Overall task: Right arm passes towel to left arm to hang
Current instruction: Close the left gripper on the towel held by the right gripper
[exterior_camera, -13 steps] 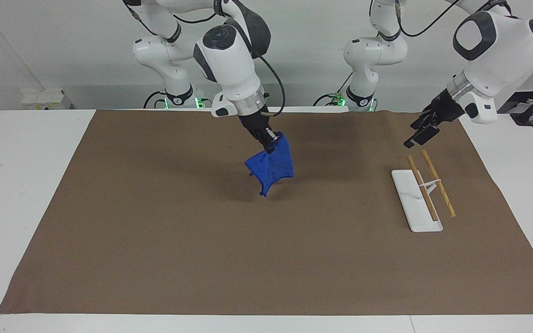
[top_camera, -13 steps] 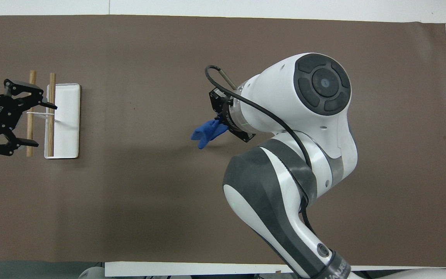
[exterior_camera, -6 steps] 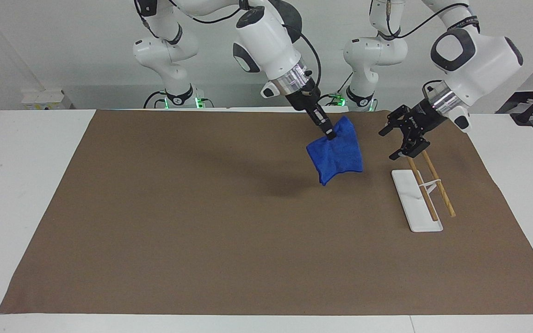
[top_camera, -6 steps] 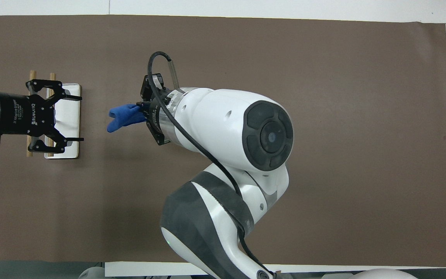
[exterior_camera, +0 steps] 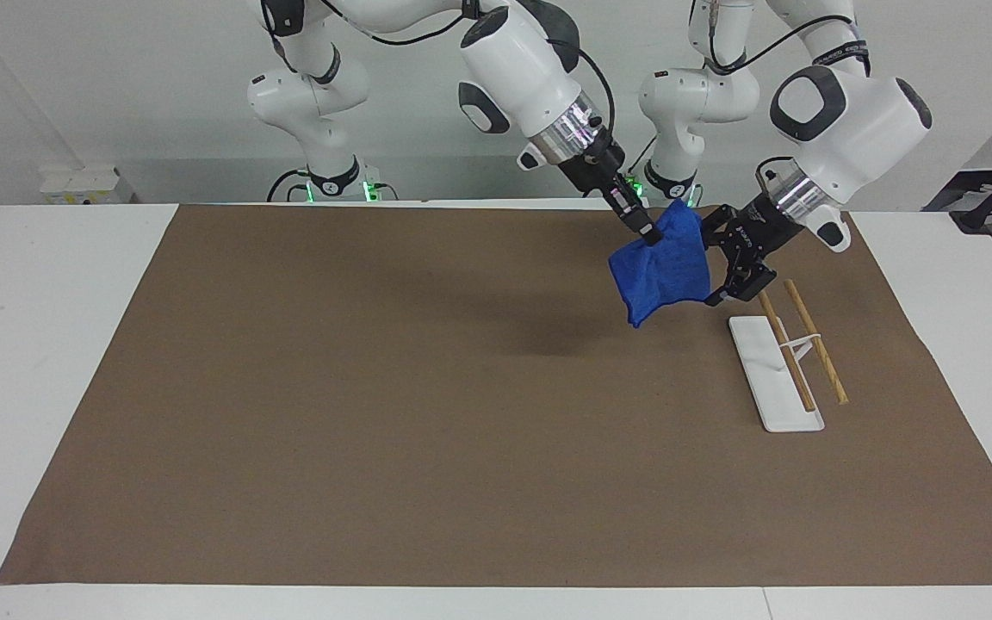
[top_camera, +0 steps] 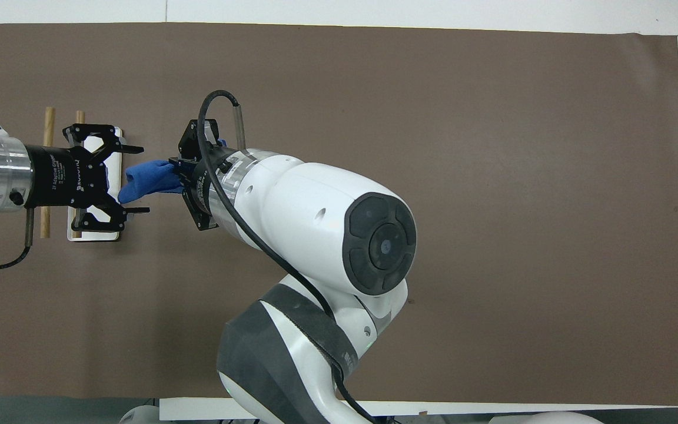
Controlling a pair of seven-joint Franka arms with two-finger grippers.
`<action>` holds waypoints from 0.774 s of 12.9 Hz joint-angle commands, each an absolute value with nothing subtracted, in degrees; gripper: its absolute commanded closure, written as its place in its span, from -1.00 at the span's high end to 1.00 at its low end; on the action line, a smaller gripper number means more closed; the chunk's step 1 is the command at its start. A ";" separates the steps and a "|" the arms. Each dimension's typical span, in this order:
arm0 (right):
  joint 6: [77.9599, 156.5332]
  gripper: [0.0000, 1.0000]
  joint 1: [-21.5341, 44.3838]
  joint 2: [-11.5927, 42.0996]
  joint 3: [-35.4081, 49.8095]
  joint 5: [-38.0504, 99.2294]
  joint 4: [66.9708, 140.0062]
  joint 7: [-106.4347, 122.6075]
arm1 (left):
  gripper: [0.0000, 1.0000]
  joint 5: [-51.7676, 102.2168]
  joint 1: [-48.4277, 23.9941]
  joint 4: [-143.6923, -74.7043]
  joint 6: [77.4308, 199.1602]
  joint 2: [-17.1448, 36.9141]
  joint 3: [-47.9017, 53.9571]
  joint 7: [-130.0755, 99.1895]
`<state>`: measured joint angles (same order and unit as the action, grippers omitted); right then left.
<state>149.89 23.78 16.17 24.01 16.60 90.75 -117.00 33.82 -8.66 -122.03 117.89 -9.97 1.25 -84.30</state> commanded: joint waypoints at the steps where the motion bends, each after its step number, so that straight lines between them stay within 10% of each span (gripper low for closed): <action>1: 150.64 -1.00 23.20 17.23 24.87 17.23 89.47 -117.42 | 0.73 34.80 -10.37 -124.19 120.76 -11.08 1.05 -85.17; 7: 150.64 -1.00 23.20 17.58 24.87 17.23 89.47 -117.16 | -0.85 34.54 -10.81 -124.19 120.59 -10.99 0.97 -83.76; 10: 150.56 -1.00 23.20 17.58 24.87 17.14 89.47 -116.98 | -0.98 34.19 -10.81 -124.10 120.50 -10.99 0.97 -83.50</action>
<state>149.89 23.72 16.59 24.04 16.61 90.63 -117.00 33.86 -9.71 -122.64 119.30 -9.96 1.55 -84.21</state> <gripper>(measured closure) 0.956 0.974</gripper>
